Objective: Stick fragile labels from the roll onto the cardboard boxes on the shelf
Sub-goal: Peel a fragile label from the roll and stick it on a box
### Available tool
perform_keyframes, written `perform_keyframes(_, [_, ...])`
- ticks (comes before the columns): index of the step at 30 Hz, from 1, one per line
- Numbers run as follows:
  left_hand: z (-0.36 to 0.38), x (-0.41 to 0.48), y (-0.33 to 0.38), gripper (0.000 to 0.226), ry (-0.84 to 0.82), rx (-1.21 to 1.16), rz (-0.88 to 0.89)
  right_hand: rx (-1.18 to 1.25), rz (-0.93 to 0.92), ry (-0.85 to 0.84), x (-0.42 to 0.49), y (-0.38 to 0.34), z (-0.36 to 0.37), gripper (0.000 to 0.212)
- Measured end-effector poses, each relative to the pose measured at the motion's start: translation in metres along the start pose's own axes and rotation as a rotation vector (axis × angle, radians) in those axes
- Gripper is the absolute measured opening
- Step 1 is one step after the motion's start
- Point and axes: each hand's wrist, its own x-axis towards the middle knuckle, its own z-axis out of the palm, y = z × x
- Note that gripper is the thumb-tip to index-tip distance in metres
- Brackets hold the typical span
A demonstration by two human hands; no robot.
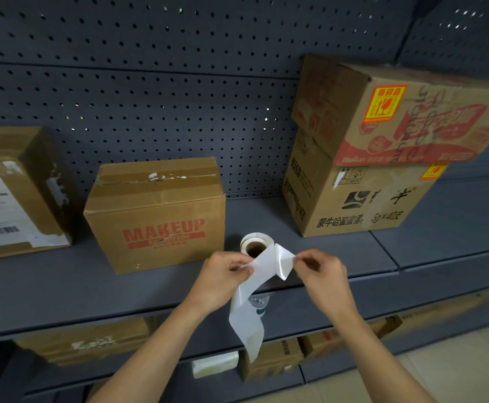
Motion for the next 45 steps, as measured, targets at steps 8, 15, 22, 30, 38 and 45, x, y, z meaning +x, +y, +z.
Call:
perform_keyframes(8, [-0.006, -0.009, 0.007, 0.023, 0.0, 0.08, -0.019, 0.074, -0.066, 0.188, 0.003, -0.014, -0.013, 0.005])
perform_keyframes(15, [-0.018, -0.027, 0.027, 0.009, 0.288, -0.047, 0.09, 0.027, -0.319, 0.235, -0.009, -0.043, 0.012, 0.007])
perform_keyframes(22, [-0.03, -0.039, 0.052, 0.031, 0.315, -0.455, 0.014, -0.276, -0.798, 0.282, -0.015, -0.06, 0.048, 0.013])
perform_keyframes(30, [-0.052, -0.041, 0.045, 0.013, 0.422, -0.316, 0.02, -0.365, -1.002, 0.227, -0.019, -0.07, 0.071, 0.011])
perform_keyframes(38, [-0.066, -0.042, 0.042, 0.023, 0.528, -0.169, 0.118, -0.216, -0.928, 0.045, -0.015, -0.076, 0.067, 0.022])
perform_keyframes(45, [-0.075, -0.045, 0.052, 0.015, 0.55, -0.216, 0.118, 0.314, -0.338, -0.12, 0.007, -0.088, 0.065, 0.005])
